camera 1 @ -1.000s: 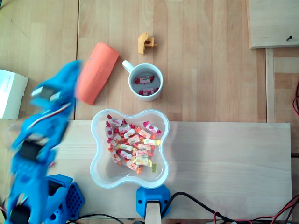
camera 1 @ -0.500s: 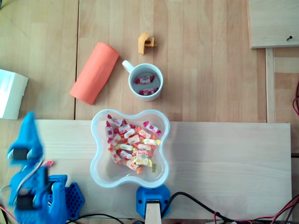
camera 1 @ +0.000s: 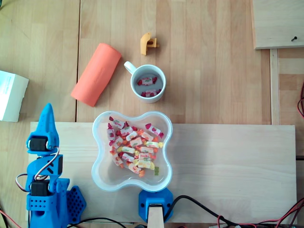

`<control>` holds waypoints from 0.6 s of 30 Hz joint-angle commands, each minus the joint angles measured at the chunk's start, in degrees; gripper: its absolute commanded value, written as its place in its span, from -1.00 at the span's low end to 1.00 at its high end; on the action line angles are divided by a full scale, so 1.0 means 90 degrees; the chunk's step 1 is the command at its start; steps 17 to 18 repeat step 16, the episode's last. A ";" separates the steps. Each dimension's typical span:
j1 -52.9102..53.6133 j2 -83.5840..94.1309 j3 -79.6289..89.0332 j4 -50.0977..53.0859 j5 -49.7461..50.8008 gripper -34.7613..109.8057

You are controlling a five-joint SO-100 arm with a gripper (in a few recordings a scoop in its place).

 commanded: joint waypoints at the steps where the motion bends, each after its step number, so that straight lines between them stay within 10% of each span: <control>1: 0.0059 0.0215 0.0225 -0.0117 0.0000 -0.54; 18: 0.0059 0.0215 0.0225 -0.0117 -0.0068 -0.54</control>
